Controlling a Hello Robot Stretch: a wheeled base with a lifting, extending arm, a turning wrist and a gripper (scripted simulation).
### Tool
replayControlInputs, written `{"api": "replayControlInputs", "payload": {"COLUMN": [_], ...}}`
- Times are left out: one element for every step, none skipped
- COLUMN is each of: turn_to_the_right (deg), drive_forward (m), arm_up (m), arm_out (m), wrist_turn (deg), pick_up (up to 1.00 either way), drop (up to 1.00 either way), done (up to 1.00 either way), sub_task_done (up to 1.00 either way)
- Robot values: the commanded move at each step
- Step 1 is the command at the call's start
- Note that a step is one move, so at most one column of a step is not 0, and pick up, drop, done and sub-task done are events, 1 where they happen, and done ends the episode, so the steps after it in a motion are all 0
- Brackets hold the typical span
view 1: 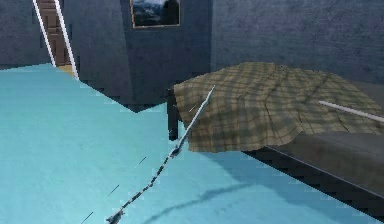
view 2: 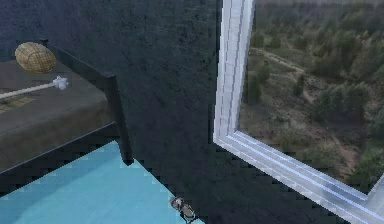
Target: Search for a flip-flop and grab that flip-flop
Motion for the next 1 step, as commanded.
{"api": "replayControlInputs", "payload": {"turn_to_the_right": [0.0], "drive_forward": [0.00], "arm_up": [0.00], "arm_out": [0.00], "wrist_turn": [0.0], "pick_up": [0.00], "drop": [0.00], "done": [1.00], "sub_task_done": [0.00]}}
